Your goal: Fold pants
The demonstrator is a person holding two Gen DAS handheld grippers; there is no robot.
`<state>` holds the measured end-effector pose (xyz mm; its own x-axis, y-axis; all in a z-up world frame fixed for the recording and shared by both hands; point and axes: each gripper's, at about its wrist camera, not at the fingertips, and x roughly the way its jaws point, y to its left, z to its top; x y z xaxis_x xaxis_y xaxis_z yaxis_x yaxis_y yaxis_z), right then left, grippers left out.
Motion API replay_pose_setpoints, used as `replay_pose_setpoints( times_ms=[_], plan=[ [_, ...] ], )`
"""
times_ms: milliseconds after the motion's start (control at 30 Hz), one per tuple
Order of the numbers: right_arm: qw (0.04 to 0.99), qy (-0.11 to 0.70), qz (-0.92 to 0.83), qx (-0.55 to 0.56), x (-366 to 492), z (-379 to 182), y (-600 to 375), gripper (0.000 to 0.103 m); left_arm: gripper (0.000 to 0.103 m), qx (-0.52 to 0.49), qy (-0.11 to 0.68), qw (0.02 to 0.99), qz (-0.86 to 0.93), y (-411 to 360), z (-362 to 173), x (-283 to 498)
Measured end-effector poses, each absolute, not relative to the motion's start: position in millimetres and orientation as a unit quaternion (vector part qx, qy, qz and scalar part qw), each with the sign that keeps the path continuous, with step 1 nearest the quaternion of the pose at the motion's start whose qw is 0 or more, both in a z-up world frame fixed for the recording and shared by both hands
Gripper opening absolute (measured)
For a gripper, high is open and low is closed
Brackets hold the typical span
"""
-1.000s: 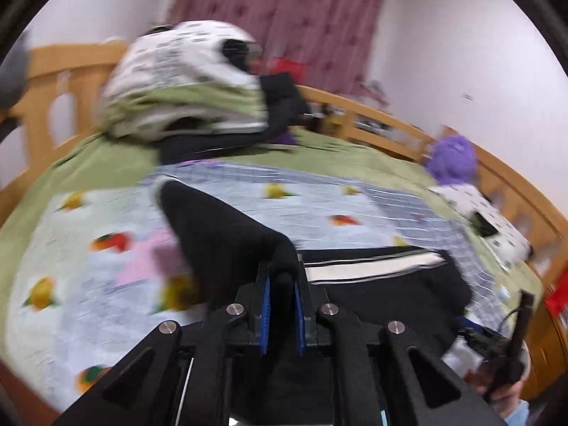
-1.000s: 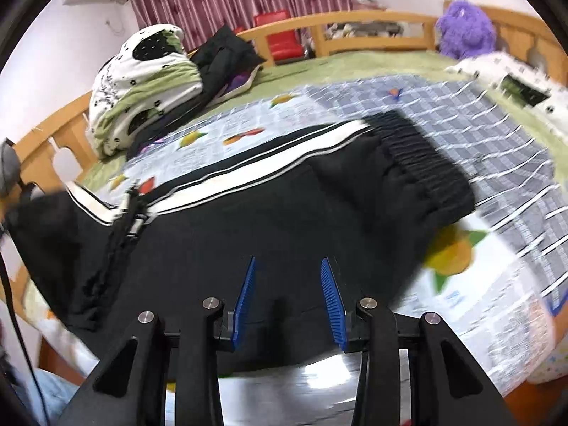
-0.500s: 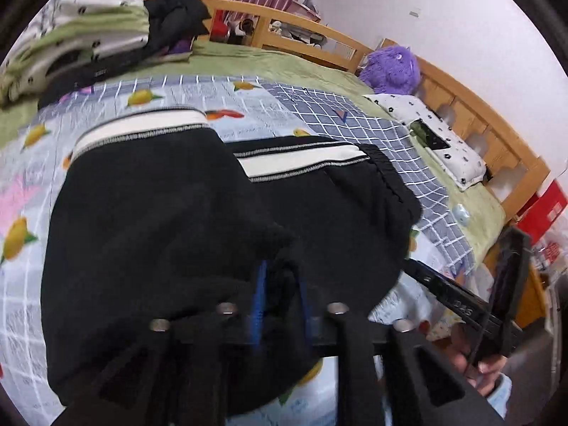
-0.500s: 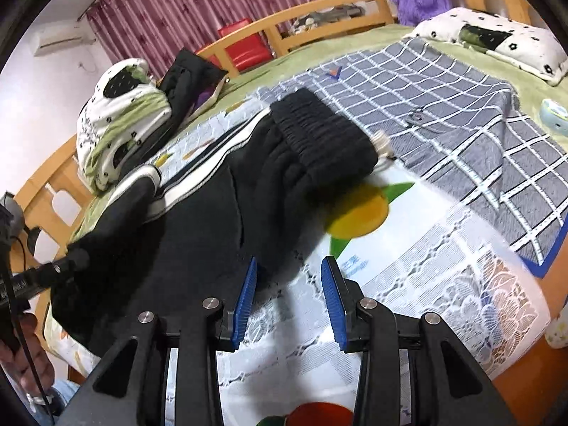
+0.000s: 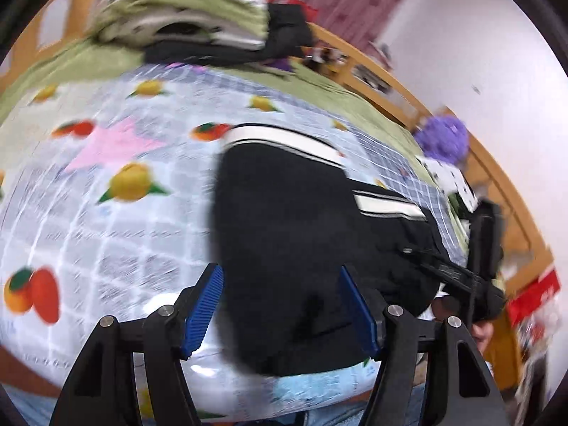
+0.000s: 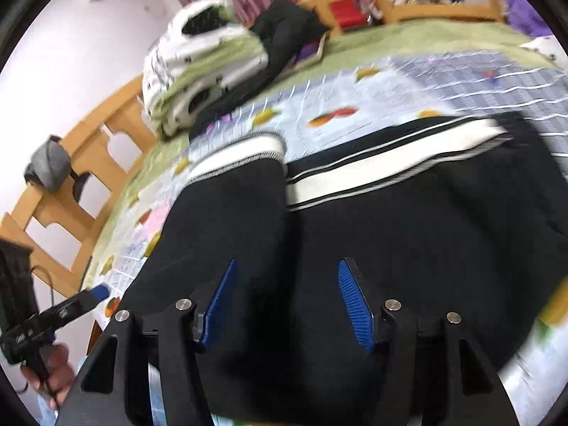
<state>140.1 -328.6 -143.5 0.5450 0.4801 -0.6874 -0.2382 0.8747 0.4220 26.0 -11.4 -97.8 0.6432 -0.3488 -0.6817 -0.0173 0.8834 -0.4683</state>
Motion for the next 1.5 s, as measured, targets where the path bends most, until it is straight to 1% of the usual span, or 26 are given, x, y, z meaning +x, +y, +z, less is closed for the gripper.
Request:
replay_pose_setpoints(
  times_ms=[33, 67, 100, 133, 167, 267, 367, 500, 633, 767, 933, 967, 1167, 1233, 1267, 1300, 1333, 1433, 1500],
  plan=[
    [0.855, 0.451, 0.213, 0.144, 152.3, -153.9, -317.1, 0.058, 0.065, -0.229, 0.414, 0.877, -0.086, -1.8, -101.0, 23.3],
    [0.84, 0.469, 0.227, 0.153, 159.6, -164.1, -308.2, 0.05, 0.065, -0.229, 0.415, 0.877, -0.079, 2.0, -102.6, 22.3],
    [0.82, 0.485, 0.251, 0.172, 165.7, -176.1, -298.9, 0.037, 0.065, -0.226, 0.415, 0.879, -0.069, 4.2, -104.1, 21.1],
    [0.813, 0.484, 0.266, 0.184, 165.3, -180.4, -294.9, 0.017, 0.065, -0.221, 0.413, 0.882, -0.058, 8.4, -104.9, 18.5],
    [0.818, 0.474, 0.269, 0.184, 162.5, -179.2, -291.9, 0.013, 0.065, -0.22, 0.412, 0.883, -0.05, 10.1, -105.8, 17.4],
    [0.856, 0.412, 0.277, 0.145, 144.7, -144.3, -293.4, 0.012, 0.065, -0.238, 0.41, 0.88, -0.044, 17.6, -110.6, 19.0],
    [0.87, 0.369, 0.292, 0.146, 132.4, -102.7, -312.5, 0.012, 0.065, -0.254, 0.419, 0.87, -0.054, 11.8, -117.2, 26.9],
    [0.901, 0.343, 0.252, 0.085, 123.1, -63.6, -347.9, 0.011, 0.065, -0.242, 0.429, 0.866, -0.082, -15.2, -116.8, 37.8],
    [0.922, 0.324, 0.205, 0.051, 128.7, -47.1, -391.1, 0.012, 0.065, -0.216, 0.43, 0.869, -0.113, -49.4, -109.7, 48.1],
    [0.926, 0.337, 0.16, 0.062, 139.9, -60.7, -444.1, 0.012, 0.065, -0.205, 0.432, 0.867, -0.137, -77.1, -105.4, 57.7],
    [0.904, 0.412, 0.092, 0.065, 156.8, -135.2, -487.8, 0.013, 0.065, -0.198, 0.448, 0.857, -0.161, -112.1, -115.2, 72.1],
    [0.906, 0.409, 0.095, 0.06, 154.2, -140.7, -490.0, 0.013, 0.065, -0.197, 0.45, 0.855, -0.165, -115.6, -116.1, 71.8],
    [0.929, 0.356, 0.079, 0.055, 110.3, -119.5, -499.9, 0.014, 0.065, -0.166, 0.461, 0.854, -0.173, -136.7, -125.7, 64.3],
    [0.934, 0.346, 0.079, 0.05, 98.6, -122.8, -500.1, 0.018, 0.065, -0.157, 0.484, 0.844, -0.171, -144.9, -142.1, 63.0],
    [0.932, 0.352, 0.075, 0.046, 97.8, -128.3, -499.2, 0.019, 0.067, -0.147, 0.493, 0.842, -0.164, -149.6, -151.3, 62.4],
    [0.928, 0.363, 0.068, 0.04, 97.9, -133.7, -497.2, 0.019, 0.071, -0.143, 0.494, 0.842, -0.163, -151.7, -155.5, 62.3],
    [0.922, 0.38, 0.061, 0.035, 100.6, -142.4, -496.5, 0.02, 0.071, -0.143, 0.495, 0.84, -0.167, -152.7, -160.2, 61.3],
    [0.917, 0.389, 0.071, 0.051, 99.3, -144.9, -502.4, 0.022, 0.071, -0.158, 0.5, 0.833, -0.177, -146.0, -157.2, 61.0],
    [0.914, 0.387, 0.083, 0.087, 96.7, -137.9, -514.1, 0.024, 0.07, -0.16, 0.491, 0.838, -0.178, -138.9, -150.9, 61.4]
  ],
)
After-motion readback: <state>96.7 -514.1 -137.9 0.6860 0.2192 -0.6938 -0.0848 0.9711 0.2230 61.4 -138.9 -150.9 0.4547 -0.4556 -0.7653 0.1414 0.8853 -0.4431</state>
